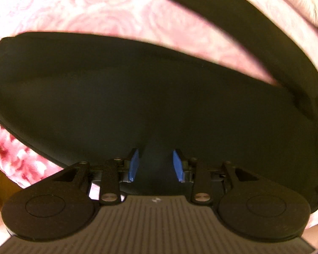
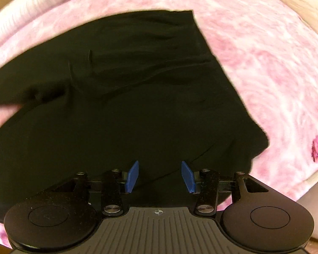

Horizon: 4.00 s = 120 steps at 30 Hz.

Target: Fold clothes

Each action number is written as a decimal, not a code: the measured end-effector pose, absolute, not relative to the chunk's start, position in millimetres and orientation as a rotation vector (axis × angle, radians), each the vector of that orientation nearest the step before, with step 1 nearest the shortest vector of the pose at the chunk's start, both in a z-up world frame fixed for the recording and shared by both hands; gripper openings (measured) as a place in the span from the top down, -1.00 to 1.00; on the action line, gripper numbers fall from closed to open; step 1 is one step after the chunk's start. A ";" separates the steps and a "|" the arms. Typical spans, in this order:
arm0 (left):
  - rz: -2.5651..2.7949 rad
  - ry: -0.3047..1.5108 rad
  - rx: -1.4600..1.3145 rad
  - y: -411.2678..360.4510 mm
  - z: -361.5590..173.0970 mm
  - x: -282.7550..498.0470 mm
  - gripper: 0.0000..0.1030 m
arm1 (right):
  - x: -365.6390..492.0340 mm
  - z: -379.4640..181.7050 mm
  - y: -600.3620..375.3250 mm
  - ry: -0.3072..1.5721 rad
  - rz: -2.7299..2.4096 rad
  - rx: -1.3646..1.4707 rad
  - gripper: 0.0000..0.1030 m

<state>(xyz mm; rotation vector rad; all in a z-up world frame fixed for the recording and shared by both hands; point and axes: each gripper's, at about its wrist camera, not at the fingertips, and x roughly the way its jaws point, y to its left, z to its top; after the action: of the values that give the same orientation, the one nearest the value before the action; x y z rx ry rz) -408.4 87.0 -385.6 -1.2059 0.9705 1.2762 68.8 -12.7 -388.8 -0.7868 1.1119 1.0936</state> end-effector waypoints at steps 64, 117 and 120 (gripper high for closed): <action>1.445 0.828 -0.781 -152.8 -93.6 -296.2 0.23 | 53.0 -134.8 -180.9 0.888 1.431 -0.817 0.02; 1.526 0.772 -0.801 -209.9 -81.9 -352.2 0.14 | -37.9 -123.0 -218.0 0.833 1.566 -0.942 0.02; 1.522 0.772 -0.801 -209.8 -82.1 -350.8 0.14 | -36.1 -122.8 -217.8 0.838 1.561 -0.938 0.02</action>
<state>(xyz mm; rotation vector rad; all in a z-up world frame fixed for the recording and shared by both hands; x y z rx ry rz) -350.8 -209.8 -82.1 -0.8015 0.7723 1.5223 -36.1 -217.8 -122.8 -0.9383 0.8384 1.5613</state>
